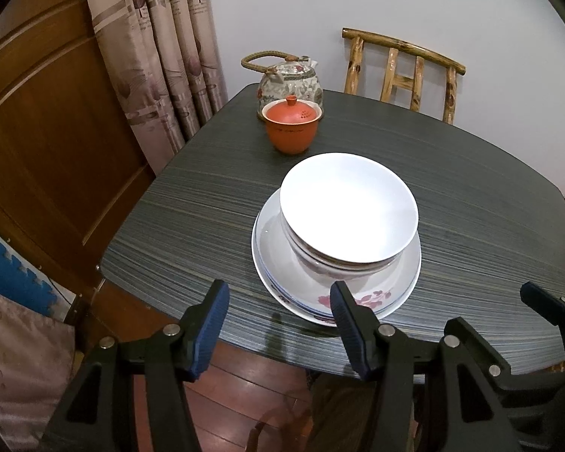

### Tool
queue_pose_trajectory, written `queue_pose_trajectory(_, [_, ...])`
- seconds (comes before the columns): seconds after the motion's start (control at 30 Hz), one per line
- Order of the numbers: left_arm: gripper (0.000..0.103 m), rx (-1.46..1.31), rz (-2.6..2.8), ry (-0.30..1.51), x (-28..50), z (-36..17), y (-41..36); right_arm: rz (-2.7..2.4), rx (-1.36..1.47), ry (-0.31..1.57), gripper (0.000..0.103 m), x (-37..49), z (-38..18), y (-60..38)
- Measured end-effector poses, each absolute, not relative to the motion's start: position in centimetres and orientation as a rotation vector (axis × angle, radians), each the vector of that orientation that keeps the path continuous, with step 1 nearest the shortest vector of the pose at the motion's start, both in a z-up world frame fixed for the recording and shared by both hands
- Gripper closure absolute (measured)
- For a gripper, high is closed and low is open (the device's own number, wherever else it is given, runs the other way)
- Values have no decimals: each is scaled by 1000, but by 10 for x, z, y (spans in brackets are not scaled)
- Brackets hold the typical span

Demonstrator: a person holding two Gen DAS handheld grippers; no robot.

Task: Organize plates and bowls

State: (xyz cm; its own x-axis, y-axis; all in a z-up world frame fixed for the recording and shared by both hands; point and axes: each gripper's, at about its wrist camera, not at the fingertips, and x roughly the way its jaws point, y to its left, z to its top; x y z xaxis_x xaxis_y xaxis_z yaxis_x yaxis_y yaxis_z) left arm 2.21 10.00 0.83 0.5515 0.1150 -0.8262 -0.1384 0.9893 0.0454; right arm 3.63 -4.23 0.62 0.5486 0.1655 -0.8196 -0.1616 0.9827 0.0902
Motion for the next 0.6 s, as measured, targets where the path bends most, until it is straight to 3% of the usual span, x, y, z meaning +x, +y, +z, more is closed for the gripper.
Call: queue_pose_trajectory(0.6, [46,-27,149,974,21,7,100,202,-15,982,1,34,4,-39])
